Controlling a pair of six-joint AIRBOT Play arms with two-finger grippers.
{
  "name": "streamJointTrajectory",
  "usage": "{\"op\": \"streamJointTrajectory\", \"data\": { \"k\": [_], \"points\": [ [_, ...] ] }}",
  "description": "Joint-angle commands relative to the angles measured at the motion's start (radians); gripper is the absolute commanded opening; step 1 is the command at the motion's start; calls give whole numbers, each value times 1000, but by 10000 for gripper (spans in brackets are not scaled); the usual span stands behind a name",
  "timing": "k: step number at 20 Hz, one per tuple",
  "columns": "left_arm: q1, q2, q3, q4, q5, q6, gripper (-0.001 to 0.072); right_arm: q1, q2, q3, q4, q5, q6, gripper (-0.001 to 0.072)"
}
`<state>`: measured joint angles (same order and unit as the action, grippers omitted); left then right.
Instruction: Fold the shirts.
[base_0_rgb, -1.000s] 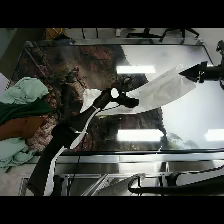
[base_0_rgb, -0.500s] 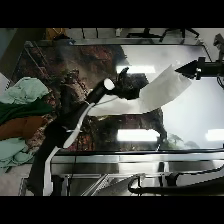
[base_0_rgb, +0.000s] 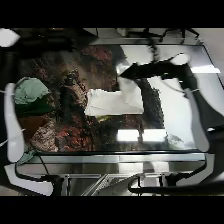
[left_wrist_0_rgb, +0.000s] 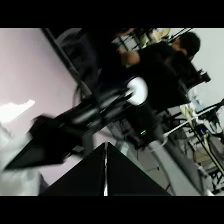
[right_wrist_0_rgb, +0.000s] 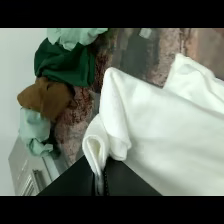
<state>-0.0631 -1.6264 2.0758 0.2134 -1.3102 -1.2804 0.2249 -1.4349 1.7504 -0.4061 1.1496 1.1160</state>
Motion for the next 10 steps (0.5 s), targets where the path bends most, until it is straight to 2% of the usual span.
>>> {"op": "streamJointTrajectory", "data": {
  "k": [1, 3, 4, 5, 10],
  "points": [
    [181, 155, -79, -166, -59, 90, 20, 314, -159, 0, 0, -446, -188, 31],
    [240, 210, -147, -163, -60, 111, 20, 461, -291, 0, 3, -748, -266, 389],
    [260, 226, -174, -163, -62, 121, 20, 495, -331, 0, 3, -831, -265, 384],
    [272, 235, -192, -163, -69, 122, 21, 501, -345, 0, 3, -834, -264, 384],
    [290, 238, -208, -164, -122, 140, 21, 350, -206, 0, -6, -635, -263, 384]
  ]
}}
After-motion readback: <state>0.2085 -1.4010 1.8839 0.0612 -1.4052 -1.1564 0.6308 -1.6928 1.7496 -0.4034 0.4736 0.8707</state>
